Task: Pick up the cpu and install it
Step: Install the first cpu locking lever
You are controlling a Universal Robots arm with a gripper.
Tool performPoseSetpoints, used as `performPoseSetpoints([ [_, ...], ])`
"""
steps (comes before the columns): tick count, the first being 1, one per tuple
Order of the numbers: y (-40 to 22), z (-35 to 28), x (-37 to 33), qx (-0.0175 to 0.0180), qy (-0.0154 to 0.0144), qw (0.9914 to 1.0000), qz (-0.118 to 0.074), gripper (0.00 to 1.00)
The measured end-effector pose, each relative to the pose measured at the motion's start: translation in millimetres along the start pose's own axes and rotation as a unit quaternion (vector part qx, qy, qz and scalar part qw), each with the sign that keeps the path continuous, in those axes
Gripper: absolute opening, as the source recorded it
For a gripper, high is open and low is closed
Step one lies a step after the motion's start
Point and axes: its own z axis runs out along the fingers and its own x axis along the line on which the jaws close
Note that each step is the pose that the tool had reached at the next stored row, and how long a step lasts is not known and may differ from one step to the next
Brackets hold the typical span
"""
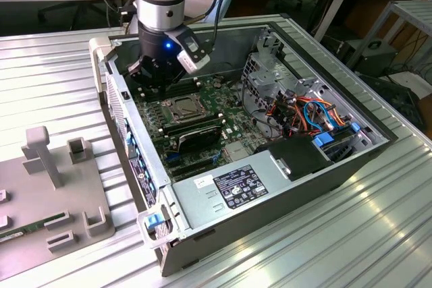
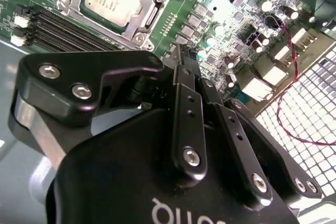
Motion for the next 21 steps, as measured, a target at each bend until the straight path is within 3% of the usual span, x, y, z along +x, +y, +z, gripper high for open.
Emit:
performPoseSetpoints([
  [1,0.0,0.0,0.2,-0.004,-0.0008,0.99999,0.0,0.11],
  [2,0.0,0.0,0.3,-0.0144,-0.0021,0.99989,0.001,0.11],
  [3,0.0,0.0,0.3,-0.0274,-0.0034,0.99962,0.001,0.11],
  [5,0.1,-0.3,0.9,-0.037,-0.0052,0.9993,0.002,0.11],
  [10,0.8,-0.8,4.8,-0.0454,-0.0077,0.99893,0.002,0.11],
  [13,1.4,-1.5,5.3,-0.0459,-0.0084,0.99891,0.003,0.11],
  [19,1.6,-11.5,4.9,-0.0461,-0.0133,0.99885,0.003,0.11],
  [21,1.7,-11.7,4.9,-0.0461,-0.0138,0.99884,0.003,0.11],
])
